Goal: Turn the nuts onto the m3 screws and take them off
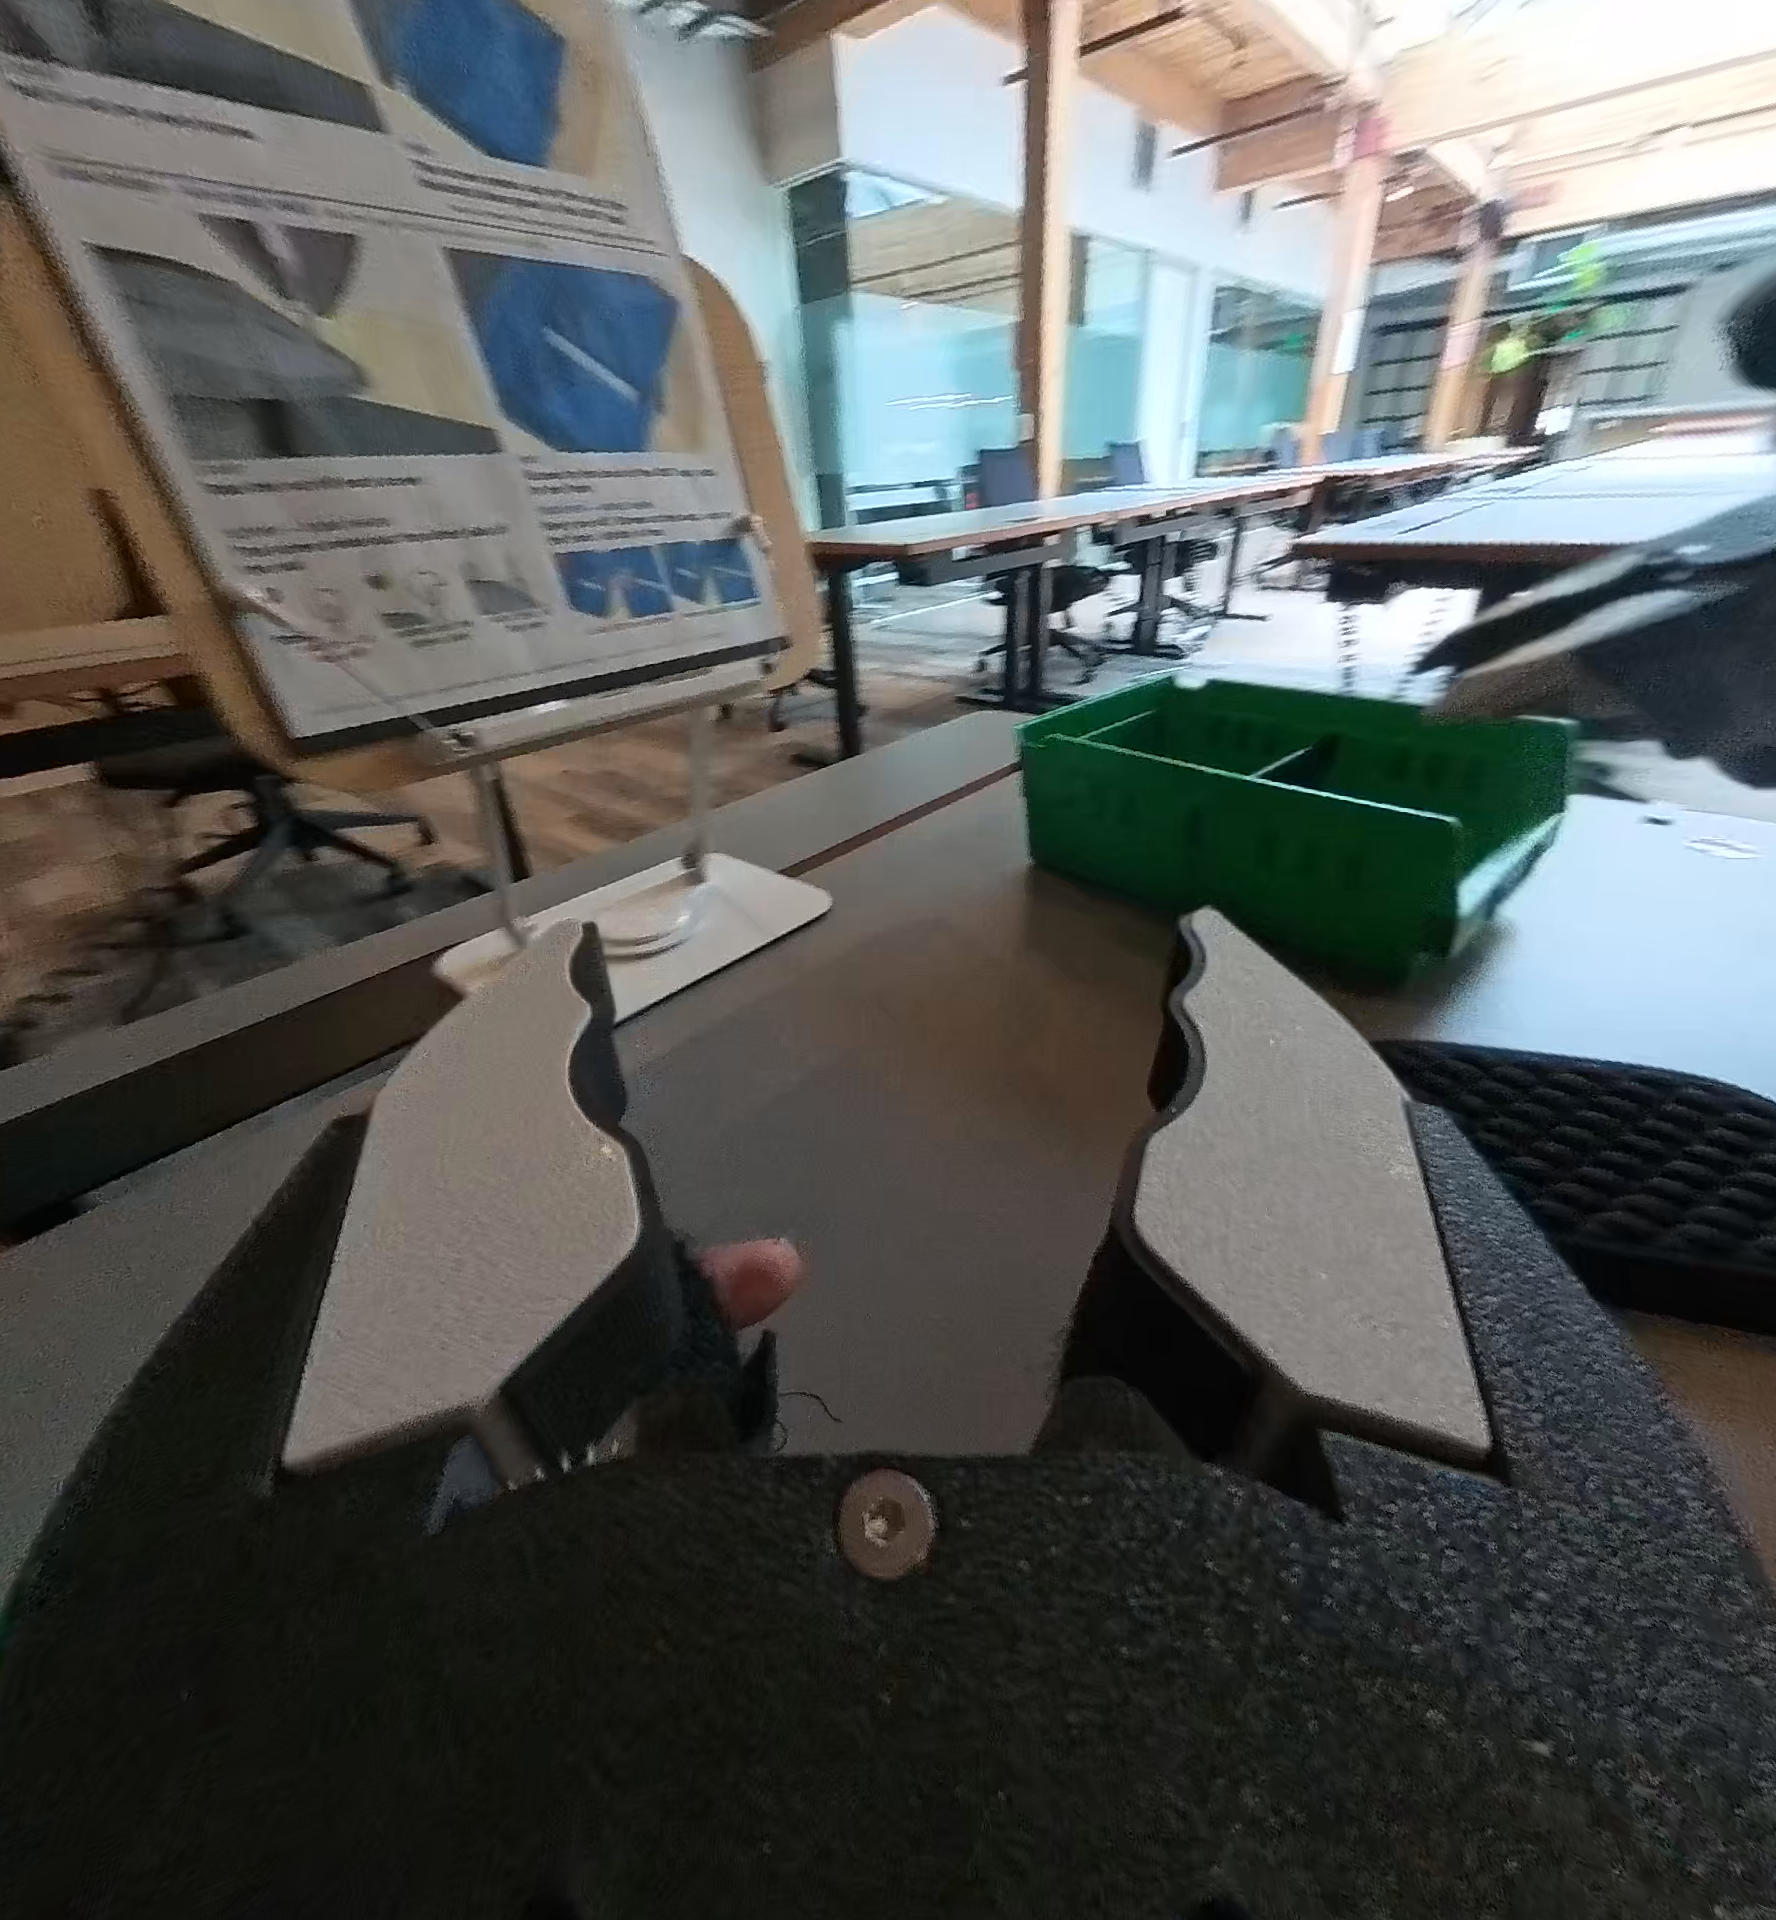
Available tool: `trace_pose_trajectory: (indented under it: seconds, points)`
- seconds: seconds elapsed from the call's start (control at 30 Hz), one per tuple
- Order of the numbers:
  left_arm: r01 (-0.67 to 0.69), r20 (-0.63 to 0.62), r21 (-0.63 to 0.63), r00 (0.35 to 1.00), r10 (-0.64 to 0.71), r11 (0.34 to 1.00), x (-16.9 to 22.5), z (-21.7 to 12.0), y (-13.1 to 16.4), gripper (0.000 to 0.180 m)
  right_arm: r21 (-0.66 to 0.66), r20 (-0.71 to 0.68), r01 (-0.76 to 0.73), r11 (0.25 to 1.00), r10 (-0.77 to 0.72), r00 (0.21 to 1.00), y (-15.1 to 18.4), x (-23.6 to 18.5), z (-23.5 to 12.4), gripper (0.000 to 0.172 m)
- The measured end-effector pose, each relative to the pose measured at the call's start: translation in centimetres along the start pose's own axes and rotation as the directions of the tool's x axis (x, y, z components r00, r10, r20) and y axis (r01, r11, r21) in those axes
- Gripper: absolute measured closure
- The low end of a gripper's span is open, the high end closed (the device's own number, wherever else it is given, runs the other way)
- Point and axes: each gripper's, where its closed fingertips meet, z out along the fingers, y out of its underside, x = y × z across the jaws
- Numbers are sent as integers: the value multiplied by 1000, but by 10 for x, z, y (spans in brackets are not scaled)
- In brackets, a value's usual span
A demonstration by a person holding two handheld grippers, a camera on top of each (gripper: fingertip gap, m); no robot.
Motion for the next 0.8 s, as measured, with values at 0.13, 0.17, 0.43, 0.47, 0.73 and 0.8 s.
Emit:
trace_pose_trajectory:
  seconds: [0.13, 0.17, 0.43, 0.47, 0.73, 0.8]
  points:
    - [-31, 162, -54, 986, 40, 998, -9, -39, 1, 81, 56, -52, -33, 998, 36, 998, 17, -19, -4, 101]
    - [-33, 195, -67, 980, 45, 997, -10, -48, 3, 81, 67, -62, -46, 997, 50, 997, 22, -24, -2, 101]
    - [27, 405, -162, 914, 42, 986, -23, -105, 31, 81, 2, -271, 4, 1000, -4, 962, 66, -29, 30, 112]
    - [36, 431, -175, 901, 43, 984, -25, -111, 34, 81, -8, -289, 15, 1000, -16, 957, 69, -28, 33, 118]
    - [124, 649, -334, 749, 133, 934, -62, -154, 82, 93, -39, -396, 120, 992, -125, 910, 66, -24, 33, 168]
    - [165, 655, -379, 743, 138, 911, -67, -154, 100, 98, -38, -399, 124, 991, -129, 908, 66, -26, 33, 168]
